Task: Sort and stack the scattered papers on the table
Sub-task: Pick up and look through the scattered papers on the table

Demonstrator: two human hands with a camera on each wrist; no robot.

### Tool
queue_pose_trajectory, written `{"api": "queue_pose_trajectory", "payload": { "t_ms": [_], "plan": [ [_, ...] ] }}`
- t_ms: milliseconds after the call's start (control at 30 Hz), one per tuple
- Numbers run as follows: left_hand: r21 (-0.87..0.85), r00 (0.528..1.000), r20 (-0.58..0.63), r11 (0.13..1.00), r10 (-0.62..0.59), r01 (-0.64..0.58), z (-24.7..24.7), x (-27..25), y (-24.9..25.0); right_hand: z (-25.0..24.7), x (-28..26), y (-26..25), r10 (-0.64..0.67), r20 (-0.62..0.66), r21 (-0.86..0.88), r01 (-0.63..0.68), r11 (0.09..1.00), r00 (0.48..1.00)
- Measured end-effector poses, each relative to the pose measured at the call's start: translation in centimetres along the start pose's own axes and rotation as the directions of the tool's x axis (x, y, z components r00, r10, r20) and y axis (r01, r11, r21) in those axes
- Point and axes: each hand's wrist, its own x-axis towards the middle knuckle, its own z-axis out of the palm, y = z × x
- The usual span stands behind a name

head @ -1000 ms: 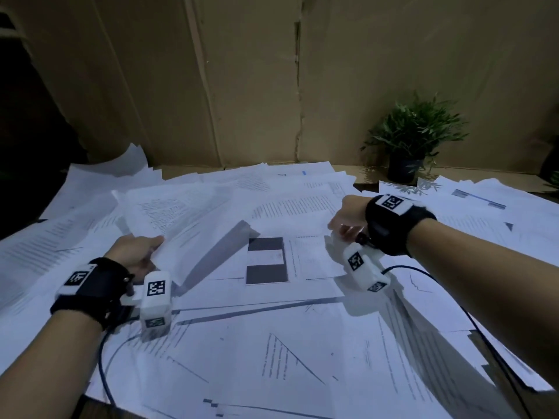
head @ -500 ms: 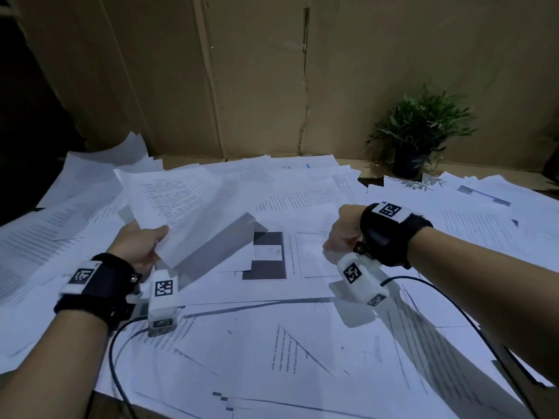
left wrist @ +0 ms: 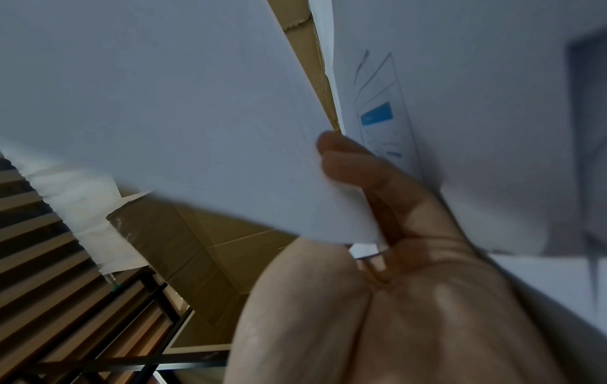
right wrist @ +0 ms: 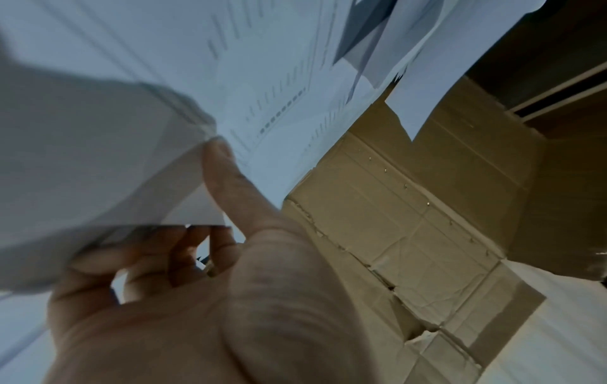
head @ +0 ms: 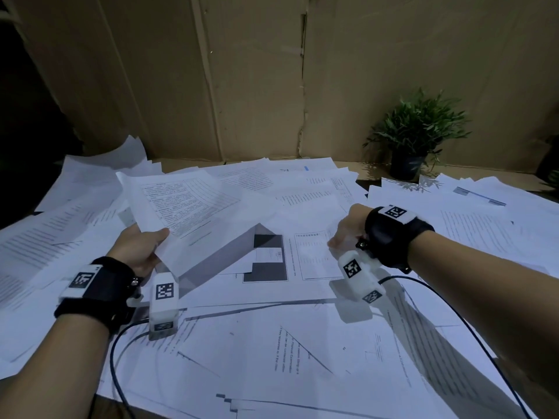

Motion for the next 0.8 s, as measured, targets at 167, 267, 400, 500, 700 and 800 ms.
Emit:
{"api": "queue_pose_trajectory", "payload": {
  "t_ms": [167,267,400,500,700,800],
  "plan": [
    [-0.006,1.0,0.023,1.0,0.001,-0.001,-0.1,0.1,-0.1,0.0,0.3,1.6,-0.075,-0.308,0.046,0.094,0.995,0.948],
    [-0.004,1.0,0.027,1.0,0.001,-0.001,-0.1,0.2,-0.2,0.4,0.5,2.4,-0.155,-0.356,0.001,0.167,0.986,0.921],
    [-0.009,1.0,0.024,1.0,0.003,-0.003,-0.1,0.3,-0.3,1.3,0.8,2.2,-0.258,-0.246,-0.144,0.228,0.963,0.934],
    [-0.01,1.0,0.026,1.0,0.012,-0.012,0.0,0.2,-0.3,1.1,0.9,0.9,-0.321,-0.136,-0.241,0.282,0.928,0.937],
    [0.007,0.999,0.038,1.0,0.011,-0.011,-0.1,0.3,-0.2,-1.3,2.2,-1.2,-0.243,0.132,-0.392,0.276,0.878,0.961],
    [0.0,0.999,0.045,1.0,0.001,-0.001,-0.3,0.5,-0.2,-1.5,2.4,-1.4,-0.236,0.15,-0.401,0.277,0.873,0.96]
  ]
}}
